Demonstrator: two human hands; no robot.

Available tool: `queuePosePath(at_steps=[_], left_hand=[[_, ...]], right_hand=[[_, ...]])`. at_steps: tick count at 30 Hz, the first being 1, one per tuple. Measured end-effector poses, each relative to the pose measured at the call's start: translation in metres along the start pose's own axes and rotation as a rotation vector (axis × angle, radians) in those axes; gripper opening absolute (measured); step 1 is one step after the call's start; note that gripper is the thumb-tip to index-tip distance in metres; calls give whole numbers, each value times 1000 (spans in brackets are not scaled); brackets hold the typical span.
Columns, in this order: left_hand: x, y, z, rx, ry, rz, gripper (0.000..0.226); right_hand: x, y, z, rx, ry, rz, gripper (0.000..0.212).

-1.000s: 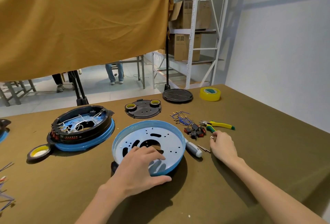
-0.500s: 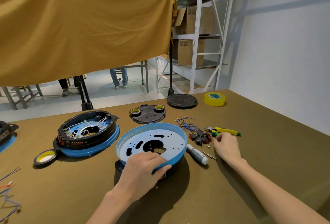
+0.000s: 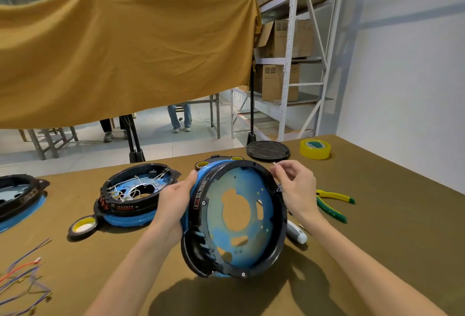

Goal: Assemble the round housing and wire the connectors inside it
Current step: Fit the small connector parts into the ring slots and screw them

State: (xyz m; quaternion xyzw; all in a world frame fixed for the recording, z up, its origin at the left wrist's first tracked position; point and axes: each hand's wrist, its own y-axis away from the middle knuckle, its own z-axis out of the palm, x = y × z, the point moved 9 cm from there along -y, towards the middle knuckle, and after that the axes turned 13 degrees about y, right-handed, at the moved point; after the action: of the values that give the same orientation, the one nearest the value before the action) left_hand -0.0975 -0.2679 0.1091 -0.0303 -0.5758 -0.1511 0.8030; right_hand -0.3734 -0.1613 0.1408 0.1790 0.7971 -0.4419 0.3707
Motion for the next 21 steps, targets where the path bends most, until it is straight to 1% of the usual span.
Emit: queuePosePath(at_steps=[4, 7, 8, 12, 15, 17, 19, 21], left_hand=[[-36, -13, -26, 71, 104, -223, 42], [-57, -23, -41, 93, 127, -309, 37], [-62, -28, -47, 103, 89, -308, 37], [-69, -44, -67, 148, -196, -269, 46], [-72, -50, -72, 114, -306, -266, 52], [-75, -53, -70, 43, -355, -284, 55], [-72, -57, -65, -25, -403, -243, 48], [-64, -62, -58, -73, -486, -118, 34]], right_hand=[[18, 12, 25, -104, 54, 41, 6], [23, 19, 44, -199, 176, 1, 5], [24, 22, 51, -238, 212, -11, 7], [34, 34, 72, -381, 377, -3, 10], [37, 39, 74, -406, 459, 3, 13], [33, 42, 77, -426, 565, -53, 14], [26, 43, 80, -451, 658, -121, 15], [17, 39, 84, -488, 736, -194, 17]])
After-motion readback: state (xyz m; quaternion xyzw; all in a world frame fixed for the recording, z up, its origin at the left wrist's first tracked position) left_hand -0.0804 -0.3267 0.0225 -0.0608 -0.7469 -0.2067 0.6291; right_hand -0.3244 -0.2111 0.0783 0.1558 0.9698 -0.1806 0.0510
